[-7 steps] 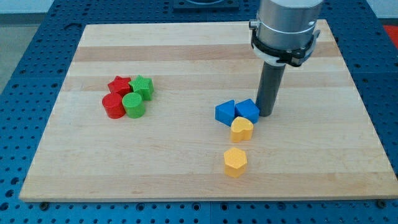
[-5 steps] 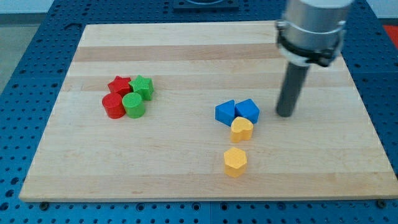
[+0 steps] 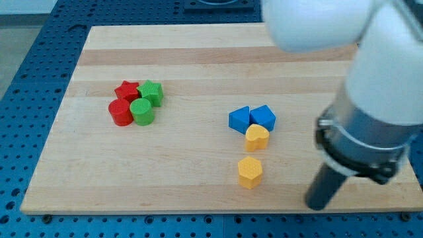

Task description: Push the yellow hexagon to yellow heart

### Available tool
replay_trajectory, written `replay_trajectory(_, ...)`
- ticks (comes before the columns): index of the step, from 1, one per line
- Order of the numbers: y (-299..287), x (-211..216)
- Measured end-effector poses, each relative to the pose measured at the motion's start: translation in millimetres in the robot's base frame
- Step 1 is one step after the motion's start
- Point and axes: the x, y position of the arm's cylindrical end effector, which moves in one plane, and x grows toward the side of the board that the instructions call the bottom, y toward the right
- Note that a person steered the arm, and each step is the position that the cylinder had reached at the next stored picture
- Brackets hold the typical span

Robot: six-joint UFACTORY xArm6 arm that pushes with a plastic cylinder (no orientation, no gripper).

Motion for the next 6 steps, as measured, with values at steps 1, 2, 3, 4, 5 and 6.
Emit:
replay_trajectory(1, -49.5, 0.9)
replay_trajectory(2, -84.9, 0.6)
replay_trajectory(3, -109.9, -4.4)
replay_trajectory(4, -112.9, -12.9)
replay_trajectory(5, -95.5, -33.5)
replay_trajectory(6, -67.4, -48.4)
